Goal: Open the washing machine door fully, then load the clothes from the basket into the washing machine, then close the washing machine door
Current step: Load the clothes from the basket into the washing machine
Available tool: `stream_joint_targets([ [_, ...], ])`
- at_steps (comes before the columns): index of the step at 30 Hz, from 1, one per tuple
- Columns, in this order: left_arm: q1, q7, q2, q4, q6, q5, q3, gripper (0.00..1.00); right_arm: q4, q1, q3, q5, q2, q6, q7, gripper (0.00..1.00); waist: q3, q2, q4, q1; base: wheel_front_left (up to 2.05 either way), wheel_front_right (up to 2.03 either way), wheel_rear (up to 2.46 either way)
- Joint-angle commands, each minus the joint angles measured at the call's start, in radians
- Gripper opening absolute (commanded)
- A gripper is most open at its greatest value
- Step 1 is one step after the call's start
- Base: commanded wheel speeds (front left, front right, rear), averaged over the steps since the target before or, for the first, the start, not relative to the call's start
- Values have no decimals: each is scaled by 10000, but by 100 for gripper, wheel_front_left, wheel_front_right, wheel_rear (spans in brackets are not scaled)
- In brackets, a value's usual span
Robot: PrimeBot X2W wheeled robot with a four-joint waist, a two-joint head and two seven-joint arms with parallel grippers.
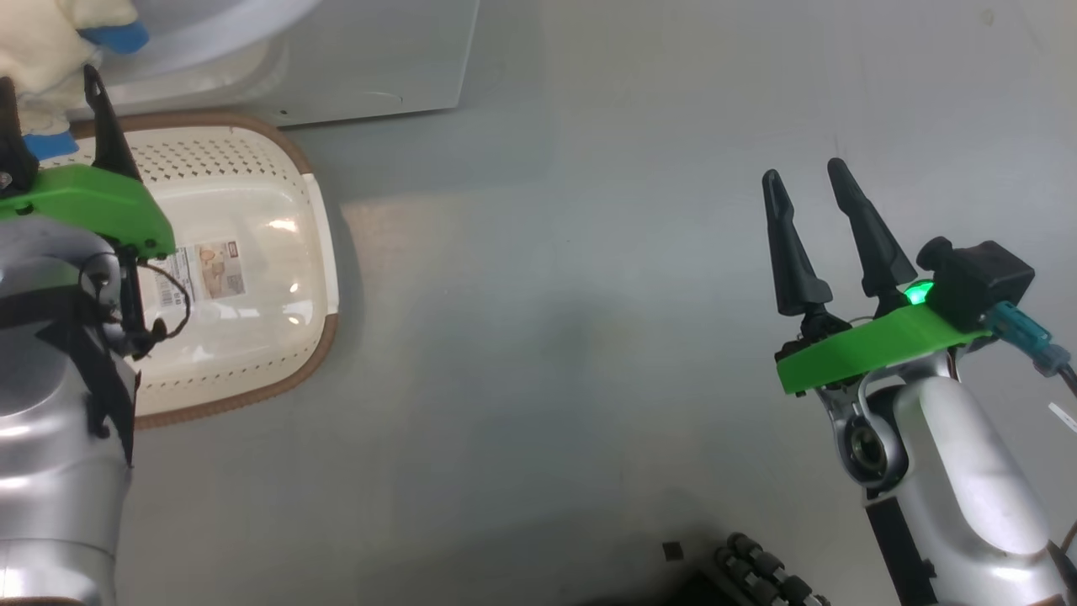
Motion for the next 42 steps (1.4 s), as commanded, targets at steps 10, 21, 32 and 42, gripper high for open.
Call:
stream_joint_targets([
  [10, -1411, 30, 588, 1473, 365, -263, 481, 100, -233, -46, 367, 222, -21, -29, -67, 100, 285, 0, -184, 0, 0, 0, 0],
  [21, -2277, -202, 777, 2539, 266, -565, 610, 100, -220, -91, 496, 291, -20, -29, -67, 100, 426, 0, -341, 0, 0, 0, 0],
  [32, -2970, -395, 854, 3166, -13, -714, 519, 20, -189, -77, 493, 263, -20, -29, -67, 100, 454, 0, -316, 0, 0, 0, 0],
  [42, -2663, -486, 863, 2912, -260, -817, 488, 0, -139, -107, 378, 246, -20, -29, -67, 100, 297, 0, -136, 0, 0, 0, 0],
])
